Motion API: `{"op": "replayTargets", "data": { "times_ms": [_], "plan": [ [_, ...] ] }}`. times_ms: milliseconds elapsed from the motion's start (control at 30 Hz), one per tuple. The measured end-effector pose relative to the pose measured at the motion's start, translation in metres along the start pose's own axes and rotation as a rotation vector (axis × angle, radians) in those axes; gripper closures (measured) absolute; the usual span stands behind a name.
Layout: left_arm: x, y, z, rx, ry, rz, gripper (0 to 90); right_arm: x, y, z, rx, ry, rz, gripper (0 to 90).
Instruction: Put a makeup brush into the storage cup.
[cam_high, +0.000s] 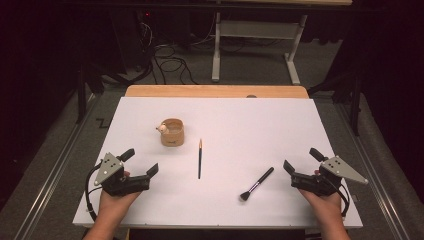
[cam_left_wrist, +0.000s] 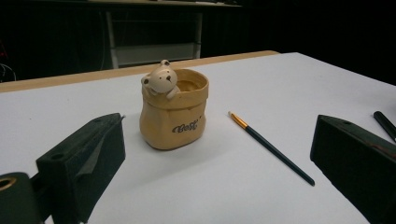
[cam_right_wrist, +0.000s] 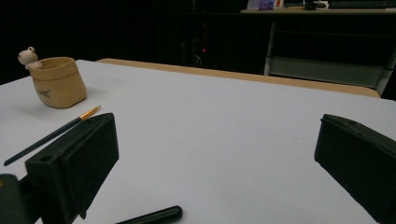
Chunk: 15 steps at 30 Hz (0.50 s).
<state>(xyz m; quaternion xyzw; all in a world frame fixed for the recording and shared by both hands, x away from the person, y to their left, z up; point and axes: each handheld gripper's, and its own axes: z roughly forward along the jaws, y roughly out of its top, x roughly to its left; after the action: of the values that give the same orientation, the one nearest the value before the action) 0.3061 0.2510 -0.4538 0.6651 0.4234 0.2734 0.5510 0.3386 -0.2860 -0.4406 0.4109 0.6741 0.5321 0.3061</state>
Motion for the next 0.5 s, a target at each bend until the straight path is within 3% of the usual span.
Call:
{"op": "replayTargets", "data": {
  "times_ms": [500],
  "plan": [
    [0.0016, -0.0009, 0.0003, 0.003, 0.004, -0.011, 4.5, -0.0011, -0.001, 0.0007, 0.006, -0.007, 0.006, 0.6]
  ]
}}
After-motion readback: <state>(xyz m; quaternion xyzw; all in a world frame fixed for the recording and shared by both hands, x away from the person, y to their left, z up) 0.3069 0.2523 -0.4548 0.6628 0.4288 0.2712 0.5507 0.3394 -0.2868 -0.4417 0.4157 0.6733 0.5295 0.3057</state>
